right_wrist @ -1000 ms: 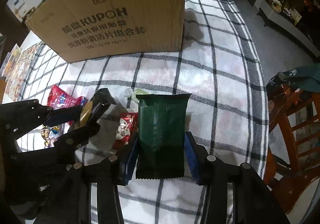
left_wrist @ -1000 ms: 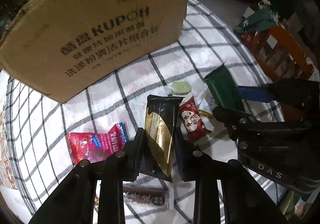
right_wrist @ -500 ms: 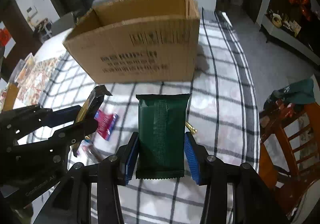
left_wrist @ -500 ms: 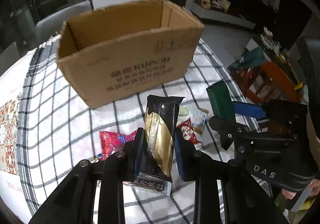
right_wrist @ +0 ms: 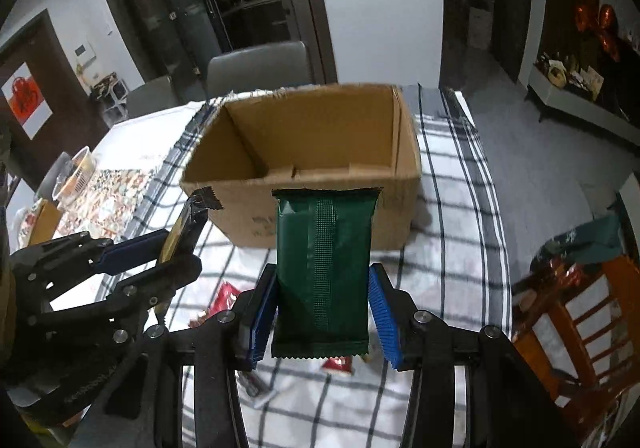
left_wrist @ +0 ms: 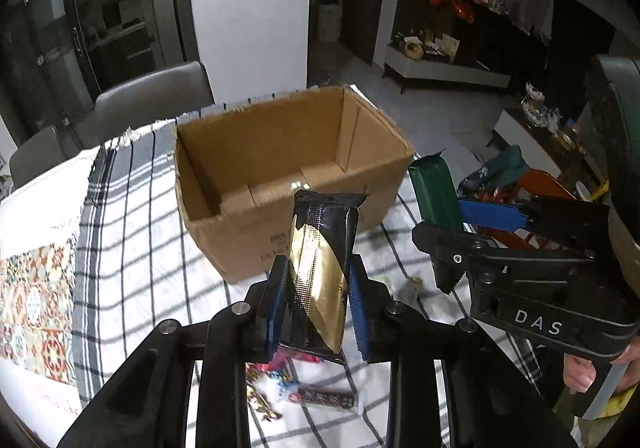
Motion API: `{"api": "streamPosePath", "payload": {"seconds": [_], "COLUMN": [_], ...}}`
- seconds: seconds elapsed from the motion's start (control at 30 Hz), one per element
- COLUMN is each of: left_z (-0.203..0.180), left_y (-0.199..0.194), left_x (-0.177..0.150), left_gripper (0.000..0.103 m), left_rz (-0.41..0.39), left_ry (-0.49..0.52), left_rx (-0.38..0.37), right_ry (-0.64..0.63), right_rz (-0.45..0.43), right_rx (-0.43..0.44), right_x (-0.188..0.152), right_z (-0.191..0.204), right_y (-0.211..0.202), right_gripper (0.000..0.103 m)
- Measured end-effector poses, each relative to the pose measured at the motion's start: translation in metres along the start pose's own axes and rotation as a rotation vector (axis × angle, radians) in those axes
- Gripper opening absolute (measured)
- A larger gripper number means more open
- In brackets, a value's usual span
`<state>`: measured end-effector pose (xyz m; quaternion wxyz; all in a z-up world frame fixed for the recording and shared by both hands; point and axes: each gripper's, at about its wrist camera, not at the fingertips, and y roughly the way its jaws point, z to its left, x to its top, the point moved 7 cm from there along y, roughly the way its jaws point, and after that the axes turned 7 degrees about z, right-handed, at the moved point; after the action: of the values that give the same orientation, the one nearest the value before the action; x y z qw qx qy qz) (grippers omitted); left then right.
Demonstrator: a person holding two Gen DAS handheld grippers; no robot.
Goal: Organize snacks
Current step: 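Lift and carry the chocolate bar and green packet over the box with both tools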
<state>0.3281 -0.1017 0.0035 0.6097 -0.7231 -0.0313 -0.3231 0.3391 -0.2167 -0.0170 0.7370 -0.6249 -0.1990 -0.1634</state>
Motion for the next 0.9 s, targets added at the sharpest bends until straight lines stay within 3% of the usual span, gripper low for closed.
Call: {"api": "streamPosePath", "payload": {"seconds": [0.6, 0.9], "left_z": [0.034, 0.044], "left_y": [0.02, 0.051], "left_x": [0.076, 0.09], "left_gripper": [0.029, 0.03], "left_rz": [-0.049, -0.031], "left_ry": [-0.003, -0.043], "left_rx": [0.041, 0.051], "right_ry": [0.03, 0.053], "right_rz": [-0.049, -0.053], "right_rx": [-0.007, 0.004], "right_x": [0.091, 0.108], "right_z": [-0.012, -0.023], "right_y": [0.02, 0.044], "right_gripper": [0.046, 0.046]}}
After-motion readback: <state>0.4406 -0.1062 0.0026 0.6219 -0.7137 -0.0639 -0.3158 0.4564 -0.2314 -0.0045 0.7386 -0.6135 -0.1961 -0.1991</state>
